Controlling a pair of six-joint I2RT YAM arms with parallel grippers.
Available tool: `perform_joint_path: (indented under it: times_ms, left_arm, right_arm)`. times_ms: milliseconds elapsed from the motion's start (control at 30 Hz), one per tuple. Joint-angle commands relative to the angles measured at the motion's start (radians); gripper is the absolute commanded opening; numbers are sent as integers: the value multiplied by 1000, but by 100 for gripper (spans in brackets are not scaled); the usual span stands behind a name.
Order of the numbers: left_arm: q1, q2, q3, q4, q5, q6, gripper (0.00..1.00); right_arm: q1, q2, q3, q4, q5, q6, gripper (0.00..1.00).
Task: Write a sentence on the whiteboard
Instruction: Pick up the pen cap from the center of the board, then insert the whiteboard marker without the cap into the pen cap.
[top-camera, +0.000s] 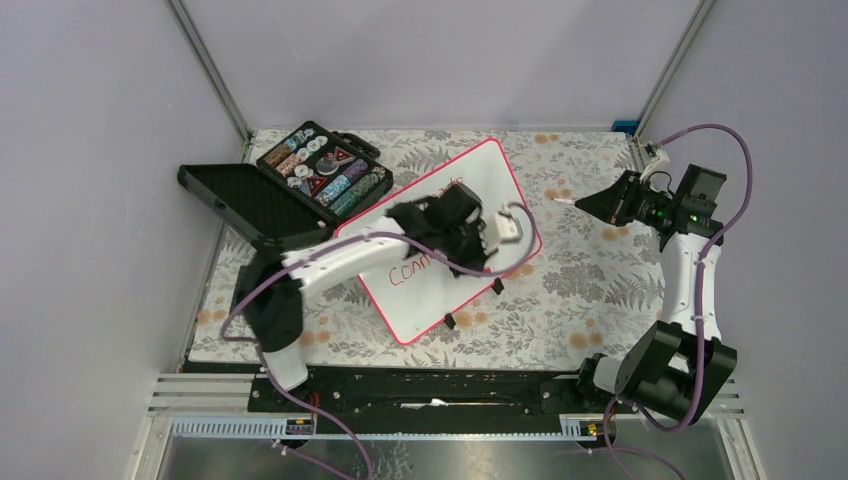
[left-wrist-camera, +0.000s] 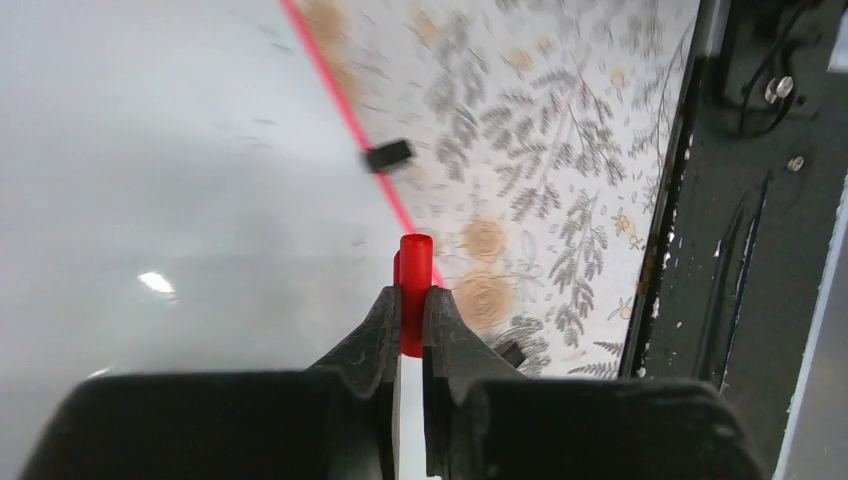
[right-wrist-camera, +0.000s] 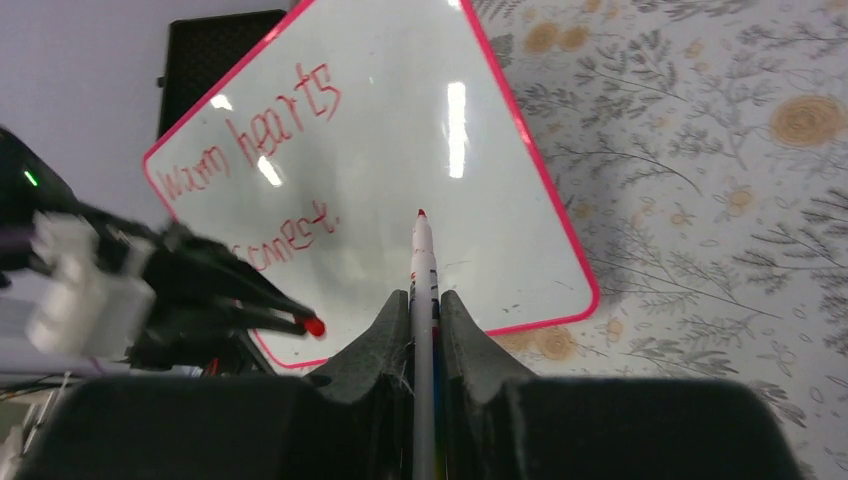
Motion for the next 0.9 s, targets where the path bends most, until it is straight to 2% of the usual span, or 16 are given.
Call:
perform_joint_path:
  times_ms: [0,200,467,867]
  left_arm:
    - [114,-224,26,-15,96,63,0]
    - [175,-342,19,-53,101,129,0]
    - [176,-368,2,-67,125,184,0]
    - [176,-392,-10,-124,152,286,0]
  right_arm:
    - [31,-58,9,15,-165,49,0]
    - [185,-117,2,15,-211,89,0]
    - [350,-138,-31,144,-236,259,0]
    - [499,-110,-44,52,-199,213,0]
